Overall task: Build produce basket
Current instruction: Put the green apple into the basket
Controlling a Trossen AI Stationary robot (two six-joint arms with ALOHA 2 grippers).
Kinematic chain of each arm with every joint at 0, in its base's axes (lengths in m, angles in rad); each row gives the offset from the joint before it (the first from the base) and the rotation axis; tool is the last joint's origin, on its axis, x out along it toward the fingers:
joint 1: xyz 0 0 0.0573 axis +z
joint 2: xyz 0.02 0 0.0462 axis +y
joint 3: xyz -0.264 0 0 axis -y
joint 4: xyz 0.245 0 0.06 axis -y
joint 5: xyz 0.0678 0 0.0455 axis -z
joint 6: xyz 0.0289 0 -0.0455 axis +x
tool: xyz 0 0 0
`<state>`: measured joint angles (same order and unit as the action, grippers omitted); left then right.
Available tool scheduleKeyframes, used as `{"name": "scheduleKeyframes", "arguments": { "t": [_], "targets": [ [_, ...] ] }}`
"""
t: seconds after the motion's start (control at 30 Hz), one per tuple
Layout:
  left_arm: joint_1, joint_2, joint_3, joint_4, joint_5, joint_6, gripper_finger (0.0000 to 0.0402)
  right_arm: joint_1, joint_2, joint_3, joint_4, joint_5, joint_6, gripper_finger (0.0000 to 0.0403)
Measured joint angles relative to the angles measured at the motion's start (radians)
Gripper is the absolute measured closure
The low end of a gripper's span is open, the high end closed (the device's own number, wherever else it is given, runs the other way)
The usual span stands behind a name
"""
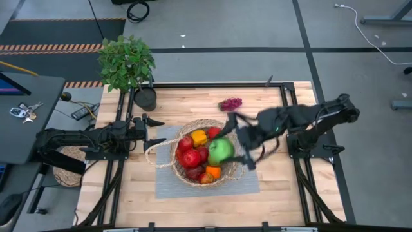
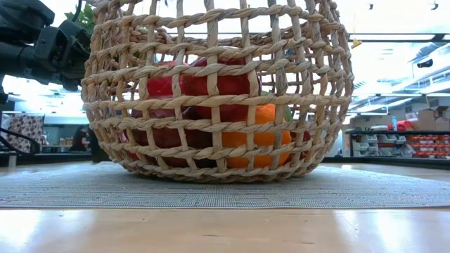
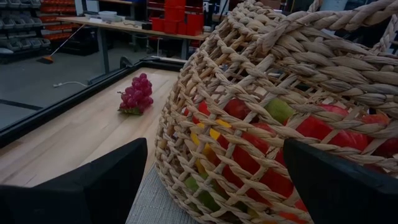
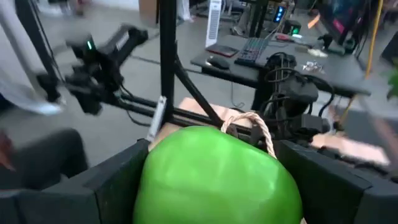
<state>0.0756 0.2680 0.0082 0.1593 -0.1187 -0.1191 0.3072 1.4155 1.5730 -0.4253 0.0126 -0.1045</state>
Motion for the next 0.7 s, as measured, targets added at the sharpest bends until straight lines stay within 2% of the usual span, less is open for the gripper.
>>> {"name": "scheduleKeyframes", "arguments": {
  "t": [0.5, 0.7],
  "targets": [
    [0.000, 0.000, 0.000, 0.000, 0.000, 0.000, 0.0019, 0.190, 0.165, 0.000, 0.220, 0.350, -0.517, 0.0050],
    [0.000, 0.000, 0.000, 0.000, 0.000, 0.000, 0.0019, 0.245, 0.235, 0.000, 0.293, 0.414, -0.754, 0.0050]
  ]
}}
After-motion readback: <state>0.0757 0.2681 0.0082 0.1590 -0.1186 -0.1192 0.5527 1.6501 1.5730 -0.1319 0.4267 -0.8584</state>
